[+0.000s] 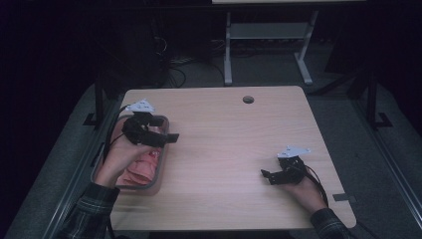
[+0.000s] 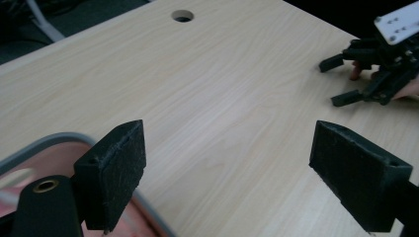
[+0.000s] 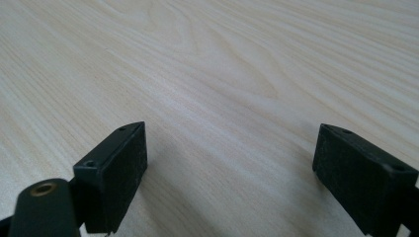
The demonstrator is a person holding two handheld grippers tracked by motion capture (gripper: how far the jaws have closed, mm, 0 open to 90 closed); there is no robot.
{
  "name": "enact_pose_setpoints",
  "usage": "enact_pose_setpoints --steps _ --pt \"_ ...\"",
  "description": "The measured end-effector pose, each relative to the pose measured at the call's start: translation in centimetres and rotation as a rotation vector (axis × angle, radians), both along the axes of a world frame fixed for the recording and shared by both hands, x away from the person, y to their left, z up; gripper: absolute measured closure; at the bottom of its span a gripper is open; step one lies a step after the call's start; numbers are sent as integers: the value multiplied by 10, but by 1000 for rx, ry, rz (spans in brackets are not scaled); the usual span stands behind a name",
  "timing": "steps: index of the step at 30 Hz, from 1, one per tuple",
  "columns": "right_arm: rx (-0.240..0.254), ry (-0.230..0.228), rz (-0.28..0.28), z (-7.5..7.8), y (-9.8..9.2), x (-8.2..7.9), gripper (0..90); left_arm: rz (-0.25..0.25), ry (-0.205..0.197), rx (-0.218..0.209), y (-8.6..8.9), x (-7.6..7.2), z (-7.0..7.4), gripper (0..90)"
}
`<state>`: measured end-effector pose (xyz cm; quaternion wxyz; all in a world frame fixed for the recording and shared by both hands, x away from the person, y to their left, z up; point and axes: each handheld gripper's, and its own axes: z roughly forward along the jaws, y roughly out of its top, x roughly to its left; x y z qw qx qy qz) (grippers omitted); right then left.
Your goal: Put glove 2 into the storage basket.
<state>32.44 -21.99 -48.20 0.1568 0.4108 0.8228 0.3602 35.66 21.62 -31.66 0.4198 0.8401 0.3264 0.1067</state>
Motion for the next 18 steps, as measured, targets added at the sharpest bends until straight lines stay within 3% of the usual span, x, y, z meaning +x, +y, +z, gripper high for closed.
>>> enact_pose_setpoints --steps 11,18 --pt "0 1 0 0 0 0 128 -43 -5 25 -38 -9 -25 138" --pt "0 0 0 0 0 0 128 -86 -8 64 -61 -15 -44 138"
